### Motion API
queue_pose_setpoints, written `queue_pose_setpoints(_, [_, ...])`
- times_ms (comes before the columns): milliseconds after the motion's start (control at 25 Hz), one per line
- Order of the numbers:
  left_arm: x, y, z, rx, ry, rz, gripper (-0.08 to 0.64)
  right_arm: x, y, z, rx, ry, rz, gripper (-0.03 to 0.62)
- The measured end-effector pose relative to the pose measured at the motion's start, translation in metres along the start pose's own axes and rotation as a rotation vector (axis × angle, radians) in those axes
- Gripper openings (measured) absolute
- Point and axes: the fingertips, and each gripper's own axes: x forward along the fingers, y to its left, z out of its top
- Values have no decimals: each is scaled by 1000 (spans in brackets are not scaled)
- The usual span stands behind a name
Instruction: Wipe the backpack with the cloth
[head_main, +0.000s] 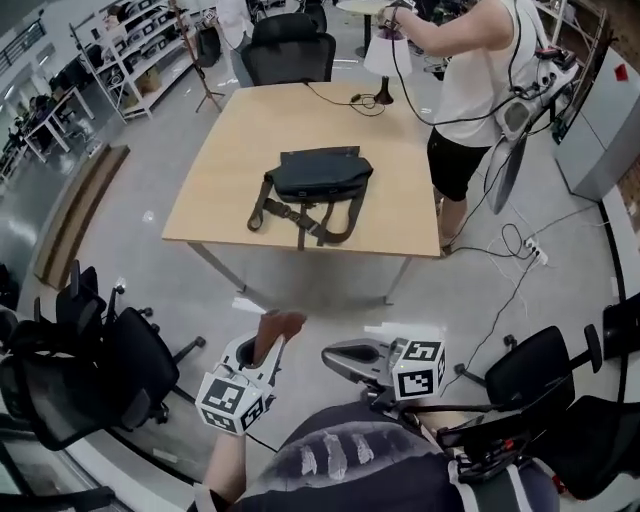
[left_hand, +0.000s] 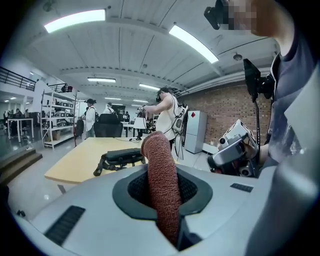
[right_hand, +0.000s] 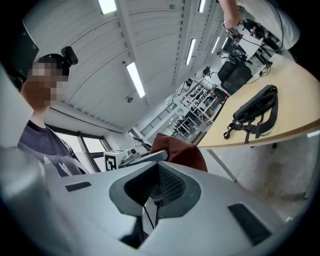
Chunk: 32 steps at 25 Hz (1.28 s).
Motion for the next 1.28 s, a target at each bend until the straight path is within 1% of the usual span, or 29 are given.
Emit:
queue_pose_setpoints(120, [52, -7, 25, -5, 11, 0, 55, -26, -26, 33, -13, -1, 34, 2])
queue_pose_setpoints(320, [123, -22, 44, -9, 46, 9, 55, -74, -68, 72, -21, 20, 47, 2])
queue_pose_setpoints(480, [166, -23, 59, 19, 83, -17, 55, -96, -98, 103, -26, -3, 12, 2])
queue_pose_setpoints(600, [190, -16, 66, 34, 96, -41, 55, -101, -119, 115, -14, -16, -33, 2])
queue_pose_setpoints(680, [207, -8, 64, 34, 108, -68, 55, -101, -132, 121, -11, -21, -68, 2])
queue_pose_setpoints(800, [235, 14, 60, 11, 120, -119, 55, -94, -150, 132, -5, -27, -107, 2])
queue_pose_setpoints(880, [256, 32, 63, -5, 115, -165, 55, -83, -161, 141, -27, -16, -124, 2])
queue_pose_setpoints(1000, [285, 60, 69, -14, 113, -253, 55, -56, -185, 164, -69, -15, -192, 2])
queue_pose_setpoints(1080, [300, 81, 78, -15, 110, -303, 55, -31, -201, 183, -67, -25, -221, 2])
queue_pose_setpoints(1160, [306, 105, 88, -14, 93, -326, 55, -3, -213, 201, -79, -27, -230, 2])
queue_pose_setpoints(1280, [309, 149, 103, -1, 61, -331, 55, 35, -229, 230, -136, -43, -234, 2])
